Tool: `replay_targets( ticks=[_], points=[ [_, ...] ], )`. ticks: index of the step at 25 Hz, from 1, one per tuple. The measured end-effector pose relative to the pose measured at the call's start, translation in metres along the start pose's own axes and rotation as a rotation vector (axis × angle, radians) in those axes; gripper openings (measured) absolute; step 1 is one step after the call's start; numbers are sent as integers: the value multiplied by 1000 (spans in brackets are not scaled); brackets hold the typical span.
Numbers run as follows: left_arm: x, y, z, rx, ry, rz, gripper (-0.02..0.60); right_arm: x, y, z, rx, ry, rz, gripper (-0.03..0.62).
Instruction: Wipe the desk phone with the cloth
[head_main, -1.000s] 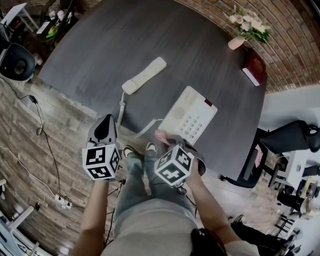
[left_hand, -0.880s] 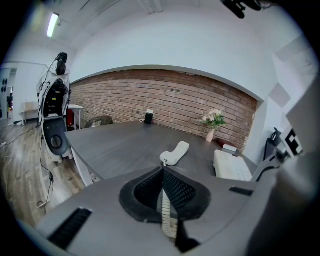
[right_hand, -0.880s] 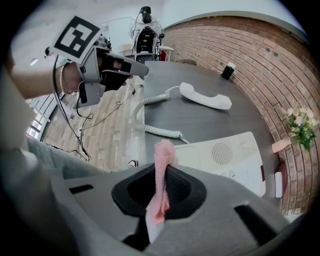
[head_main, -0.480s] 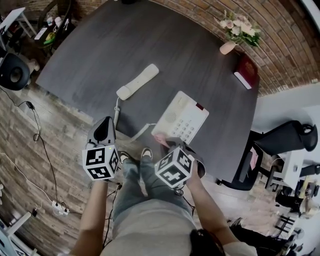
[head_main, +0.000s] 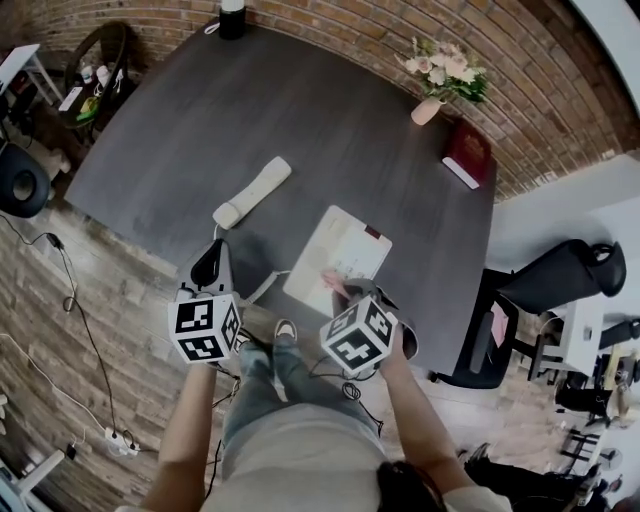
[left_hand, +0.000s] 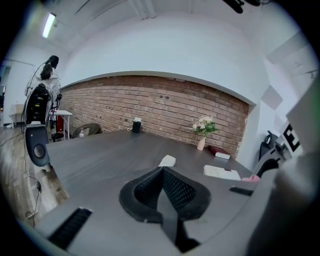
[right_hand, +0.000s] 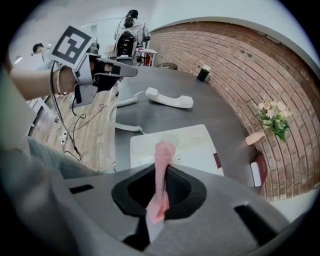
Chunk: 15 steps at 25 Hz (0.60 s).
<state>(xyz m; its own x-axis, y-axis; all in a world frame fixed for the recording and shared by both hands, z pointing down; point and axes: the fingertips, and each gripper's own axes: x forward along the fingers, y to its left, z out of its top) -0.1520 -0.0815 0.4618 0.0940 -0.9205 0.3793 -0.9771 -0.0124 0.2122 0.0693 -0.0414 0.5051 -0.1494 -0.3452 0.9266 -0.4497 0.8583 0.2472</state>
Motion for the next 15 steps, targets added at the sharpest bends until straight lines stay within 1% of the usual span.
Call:
replay_targets(
  ticks=[10, 15],
  points=[
    [30, -46, 26, 48, -12, -74, 5, -10, -67, -11, 43, -7, -82, 23],
    [44, -67, 31, 69, -9, -104, 5, -7, -93, -16, 56, -4, -97, 23]
  ],
)
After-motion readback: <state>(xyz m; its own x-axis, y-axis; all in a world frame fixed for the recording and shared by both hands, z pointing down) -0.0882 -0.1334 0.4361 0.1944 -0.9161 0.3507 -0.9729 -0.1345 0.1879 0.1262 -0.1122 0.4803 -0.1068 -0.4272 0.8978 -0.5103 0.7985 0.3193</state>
